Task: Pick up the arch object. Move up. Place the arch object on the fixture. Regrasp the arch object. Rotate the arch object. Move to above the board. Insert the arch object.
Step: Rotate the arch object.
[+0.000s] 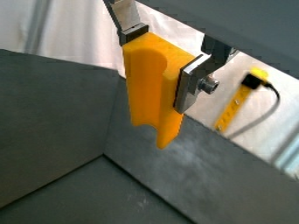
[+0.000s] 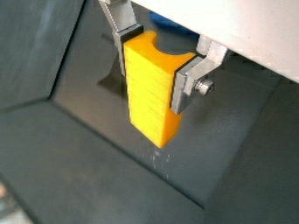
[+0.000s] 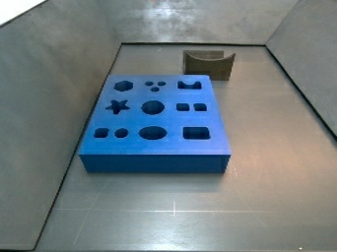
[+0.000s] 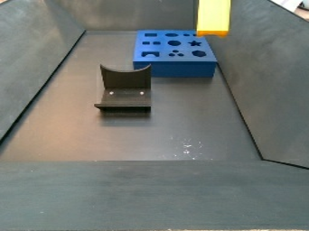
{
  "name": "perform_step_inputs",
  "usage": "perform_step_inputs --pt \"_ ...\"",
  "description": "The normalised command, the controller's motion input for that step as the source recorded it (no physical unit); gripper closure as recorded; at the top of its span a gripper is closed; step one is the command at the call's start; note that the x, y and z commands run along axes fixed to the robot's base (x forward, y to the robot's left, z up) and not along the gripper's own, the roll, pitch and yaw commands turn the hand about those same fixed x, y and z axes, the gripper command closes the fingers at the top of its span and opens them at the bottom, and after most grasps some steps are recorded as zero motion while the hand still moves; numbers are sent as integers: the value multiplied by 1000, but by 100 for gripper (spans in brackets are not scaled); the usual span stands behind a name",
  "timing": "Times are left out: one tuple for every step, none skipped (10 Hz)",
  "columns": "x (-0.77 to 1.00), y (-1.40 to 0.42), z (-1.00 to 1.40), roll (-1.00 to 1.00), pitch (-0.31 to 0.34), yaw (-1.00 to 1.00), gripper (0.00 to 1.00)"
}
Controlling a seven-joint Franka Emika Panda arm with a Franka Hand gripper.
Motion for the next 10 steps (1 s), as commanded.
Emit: perform_step_inputs --pt "-29 47 20 -949 95 -1000 100" --pt "-8 34 20 -951 171 -1000 100" --pt "-9 31 17 -945 239 -1000 100" --pt "-19 31 25 -954 294 -1000 100" --pt "-24 29 29 -962 331 -1000 100" --pt "-21 23 34 -990 409 -1000 100" --pt "-16 23 32 -1000 472 -967 100" --pt "-3 26 38 -1000 500 -897 100" --pt "12 27 42 -1000 517 -845 100" --pt "26 26 44 -927 537 -686 100"
